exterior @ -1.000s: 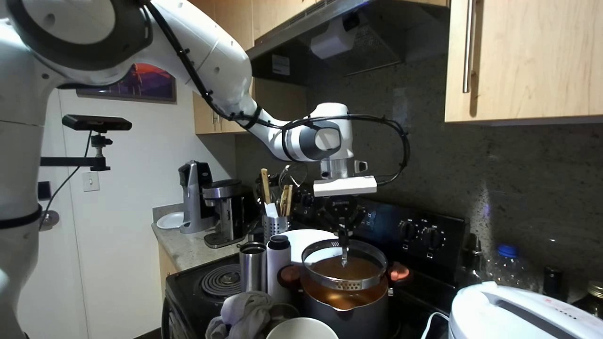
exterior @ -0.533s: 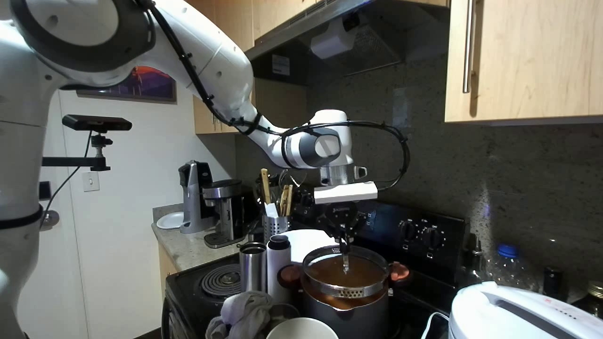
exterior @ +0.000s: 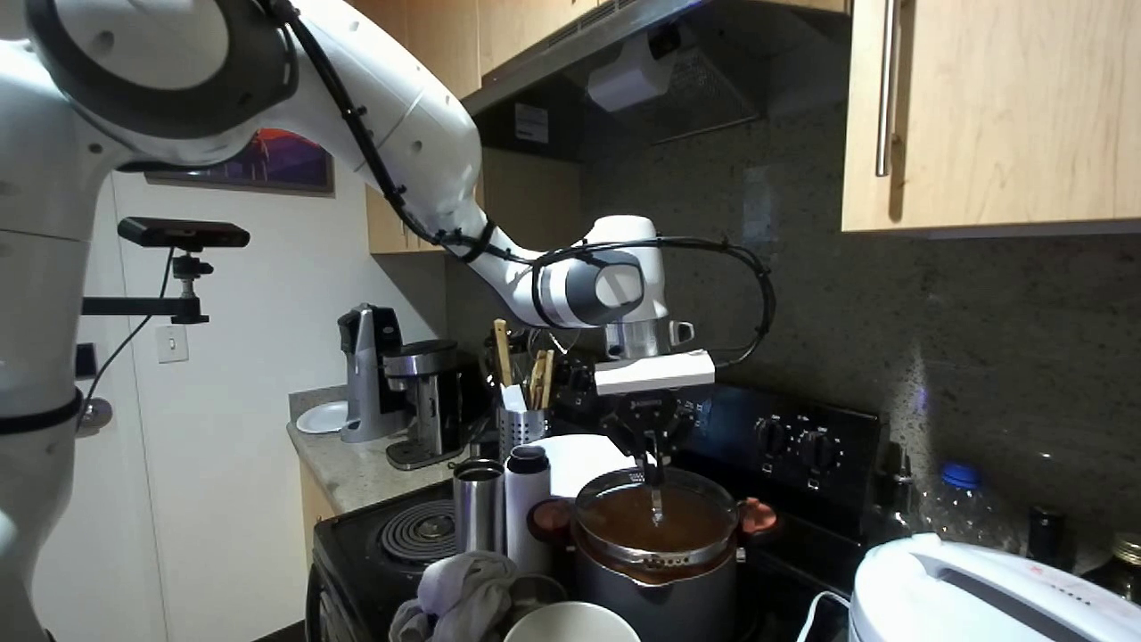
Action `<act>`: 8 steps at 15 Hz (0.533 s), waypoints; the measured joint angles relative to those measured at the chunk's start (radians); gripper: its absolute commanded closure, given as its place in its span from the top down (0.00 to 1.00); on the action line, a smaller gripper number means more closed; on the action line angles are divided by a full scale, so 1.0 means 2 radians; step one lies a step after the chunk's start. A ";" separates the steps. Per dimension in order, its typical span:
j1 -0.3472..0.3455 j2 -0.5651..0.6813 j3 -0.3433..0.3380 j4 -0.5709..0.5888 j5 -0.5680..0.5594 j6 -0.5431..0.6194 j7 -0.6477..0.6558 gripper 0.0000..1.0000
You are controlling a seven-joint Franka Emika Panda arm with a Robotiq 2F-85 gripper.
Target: Put the lid on the pot
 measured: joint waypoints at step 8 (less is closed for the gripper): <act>0.000 0.000 0.000 0.000 -0.004 0.000 0.000 0.08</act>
